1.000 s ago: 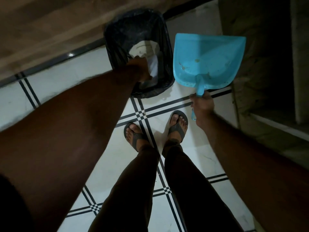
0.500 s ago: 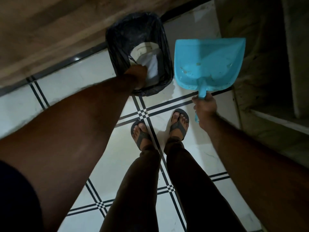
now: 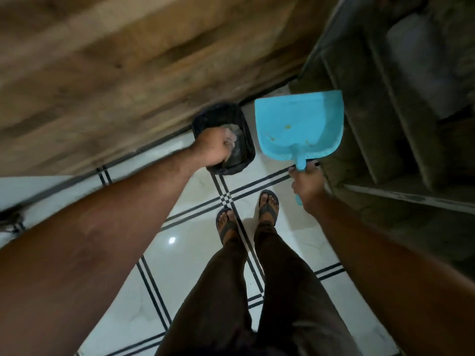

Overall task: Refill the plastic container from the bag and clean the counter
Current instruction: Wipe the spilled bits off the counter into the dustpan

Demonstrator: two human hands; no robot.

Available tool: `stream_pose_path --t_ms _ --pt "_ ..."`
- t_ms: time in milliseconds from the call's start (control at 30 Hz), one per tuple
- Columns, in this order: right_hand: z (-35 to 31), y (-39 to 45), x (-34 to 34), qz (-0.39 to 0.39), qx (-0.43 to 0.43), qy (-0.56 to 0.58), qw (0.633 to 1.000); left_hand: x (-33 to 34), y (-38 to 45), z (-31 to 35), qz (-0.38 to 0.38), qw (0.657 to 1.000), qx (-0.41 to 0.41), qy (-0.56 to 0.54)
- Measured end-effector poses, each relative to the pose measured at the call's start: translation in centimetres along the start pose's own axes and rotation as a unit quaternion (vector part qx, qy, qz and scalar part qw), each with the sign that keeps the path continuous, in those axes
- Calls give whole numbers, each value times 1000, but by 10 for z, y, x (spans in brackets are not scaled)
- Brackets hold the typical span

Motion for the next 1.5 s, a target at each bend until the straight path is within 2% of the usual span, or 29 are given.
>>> stream_pose_path --t_ms 167,267,433,533,667,800,1000,1267,1500 --pt "-92 -125 -46 22 -71 12 997 -108 -82 72 93 994 36 -48" --pt "-134 -187 -77 34 -101 58 993 -162 -120 125 131 985 73 -86" --pt "-168 -263 -129 -4 -155 135 979 -209 -167 212 163 970 159 -89" --pt "-179 -283 -166 16 -186 176 967 -218 -185 263 167 963 200 -68" --pt "-187 -286 -232 84 -208 177 958 -211 -195 324 170 958 225 -45" --pt "-194 -276 -301 119 -177 194 958 -195 -196 386 166 956 239 21" --pt "-193 -255 -379 121 -142 217 958 -165 -170 461 170 958 222 70" --pt "-211 -228 -427 119 -85 236 961 -148 -118 508 157 967 176 100" --pt "-244 -175 -451 214 -75 249 942 -146 -17 540 148 962 159 164"
Point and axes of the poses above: each hand's wrist, its own y-axis towards the middle knuckle, its own x-axis out of the palm, z = x × y, the point moved 3 cm from there along y, towards the middle knuckle, and after that the axes turned 14 degrees about y, right-handed, at the moved point
